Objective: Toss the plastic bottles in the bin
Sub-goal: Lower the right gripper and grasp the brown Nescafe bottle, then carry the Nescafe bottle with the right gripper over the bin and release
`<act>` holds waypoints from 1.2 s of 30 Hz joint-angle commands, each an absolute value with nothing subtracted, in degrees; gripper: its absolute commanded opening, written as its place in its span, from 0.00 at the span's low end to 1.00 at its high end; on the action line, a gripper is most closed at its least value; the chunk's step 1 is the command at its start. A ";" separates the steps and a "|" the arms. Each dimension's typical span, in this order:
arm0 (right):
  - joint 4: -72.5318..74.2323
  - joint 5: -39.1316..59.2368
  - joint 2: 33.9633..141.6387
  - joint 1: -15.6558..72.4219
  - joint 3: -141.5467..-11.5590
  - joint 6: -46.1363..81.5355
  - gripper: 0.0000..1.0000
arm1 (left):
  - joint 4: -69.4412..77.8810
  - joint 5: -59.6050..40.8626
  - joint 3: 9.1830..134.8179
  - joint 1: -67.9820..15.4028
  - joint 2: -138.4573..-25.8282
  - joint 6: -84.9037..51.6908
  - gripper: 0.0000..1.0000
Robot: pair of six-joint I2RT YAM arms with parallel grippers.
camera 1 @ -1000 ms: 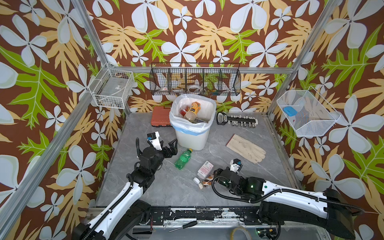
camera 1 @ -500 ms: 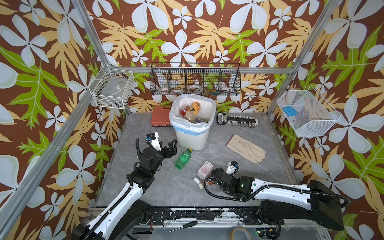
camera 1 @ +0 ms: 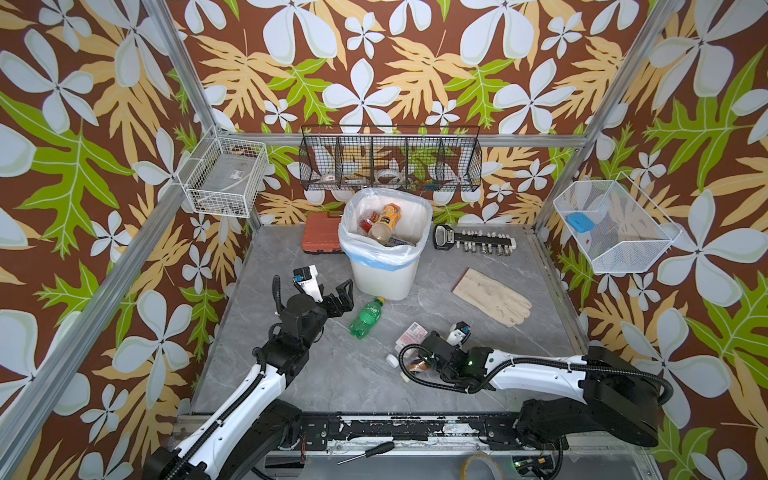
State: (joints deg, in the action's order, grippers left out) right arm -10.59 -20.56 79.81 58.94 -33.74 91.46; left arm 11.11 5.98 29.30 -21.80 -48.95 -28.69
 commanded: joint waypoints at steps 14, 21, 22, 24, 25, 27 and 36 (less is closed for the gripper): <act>-12.36 -24.37 74.79 58.18 -34.18 85.42 0.48 | 10.75 7.34 29.63 -21.70 -49.64 -28.92 1.00; -19.58 -35.73 64.29 57.04 -40.85 71.14 0.45 | 10.13 8.17 29.23 -21.73 -49.97 -29.97 1.00; -19.80 -36.42 63.27 56.16 -42.57 67.66 0.45 | 10.03 8.12 29.14 -21.71 -49.98 -29.97 1.00; -18.98 -36.83 61.95 53.83 -46.72 59.44 0.45 | 10.12 8.17 28.54 -21.71 -49.92 -29.81 1.00; -18.20 -36.36 62.01 52.74 -48.72 55.90 0.45 | 10.19 8.25 28.19 -21.70 -49.95 -29.88 1.00; -16.76 -33.87 63.14 49.33 -54.17 48.94 0.45 | 9.88 8.18 27.95 -21.75 -50.02 -30.31 1.00; -6.95 -24.43 76.51 40.69 -79.94 27.94 0.46 | 8.53 8.20 27.42 -21.70 -48.99 -31.10 1.00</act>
